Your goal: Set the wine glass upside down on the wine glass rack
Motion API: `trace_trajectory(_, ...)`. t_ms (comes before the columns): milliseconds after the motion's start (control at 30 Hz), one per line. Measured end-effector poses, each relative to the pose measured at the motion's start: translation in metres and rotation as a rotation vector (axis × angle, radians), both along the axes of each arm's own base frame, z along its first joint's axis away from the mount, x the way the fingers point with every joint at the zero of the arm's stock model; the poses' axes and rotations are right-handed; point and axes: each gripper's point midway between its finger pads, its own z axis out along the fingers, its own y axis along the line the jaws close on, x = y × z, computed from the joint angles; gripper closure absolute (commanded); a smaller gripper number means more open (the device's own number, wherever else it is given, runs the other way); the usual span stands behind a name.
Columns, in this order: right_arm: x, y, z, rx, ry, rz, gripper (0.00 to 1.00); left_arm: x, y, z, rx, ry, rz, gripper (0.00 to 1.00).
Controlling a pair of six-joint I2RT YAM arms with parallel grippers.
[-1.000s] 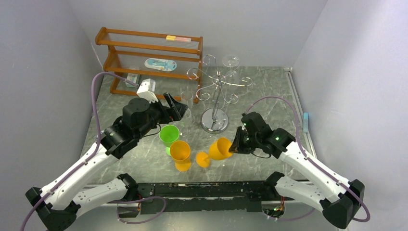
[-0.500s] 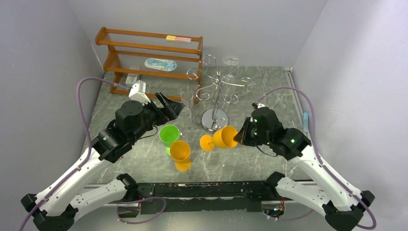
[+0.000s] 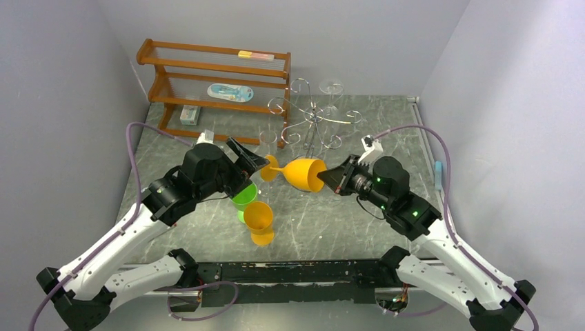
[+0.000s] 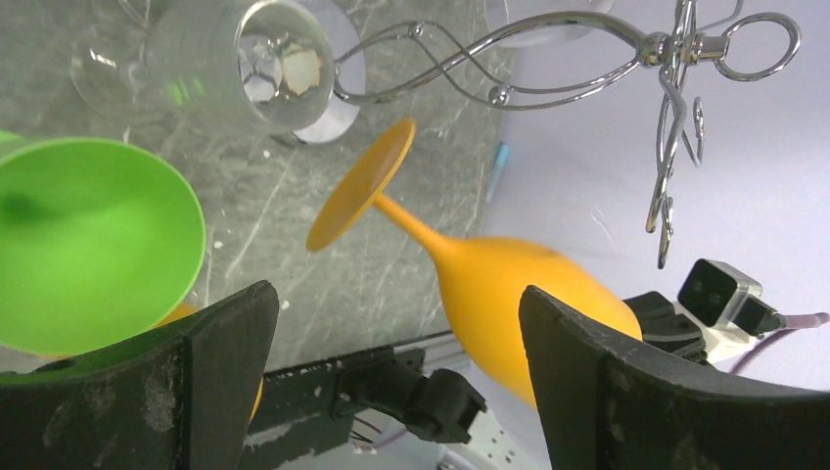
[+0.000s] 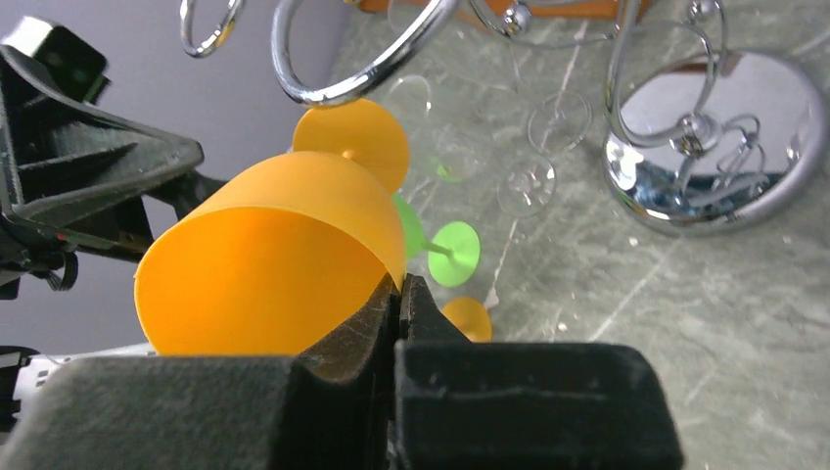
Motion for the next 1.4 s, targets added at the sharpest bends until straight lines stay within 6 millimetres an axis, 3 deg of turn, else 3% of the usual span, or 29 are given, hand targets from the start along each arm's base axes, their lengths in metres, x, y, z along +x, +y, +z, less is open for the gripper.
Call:
trace_trajectory(200, 0.010, 0.012, 0.004, 0.072, -0.071, 0.015, 1.00, -0.010, -0.004, -0.008, -0.090, 0.091, 0.016, 0.03)
trace_trajectory(400, 0.013, 0.027, 0.028, 0.157, -0.157, 0.067, 1.00, -0.015, -0.014, -0.018, -0.190, 0.167, 0.019, 0.03)
trace_trajectory(600, 0.012, 0.033, 0.055, 0.250, -0.226, 0.093, 1.00, -0.007, -0.025, 0.004, -0.306, 0.137, 0.025, 0.03)
trace_trajectory(833, 0.015, 0.038, 0.085, 0.336, -0.292, 0.100, 1.00, 0.004, -0.024, 0.050, -0.391, 0.022, 0.044, 0.03)
trace_trajectory(967, 0.021, 0.040, 0.103, 0.368, -0.301, 0.083, 1.00, 0.000, -0.008, 0.084, -0.472, -0.083, 0.079, 0.09)
trace_trajectory(1167, 0.025, 0.043, 0.144, 0.422, -0.355, 0.078, 1.00, -0.011, 0.025, 0.146, -0.611, -0.307, 0.122, 0.03)
trace_trajectory(1400, 0.026, 0.054, 0.154, 0.471, -0.359, 0.125, 1.00, -0.004, 0.030, 0.197, -0.686, -0.517, 0.130, 0.03)
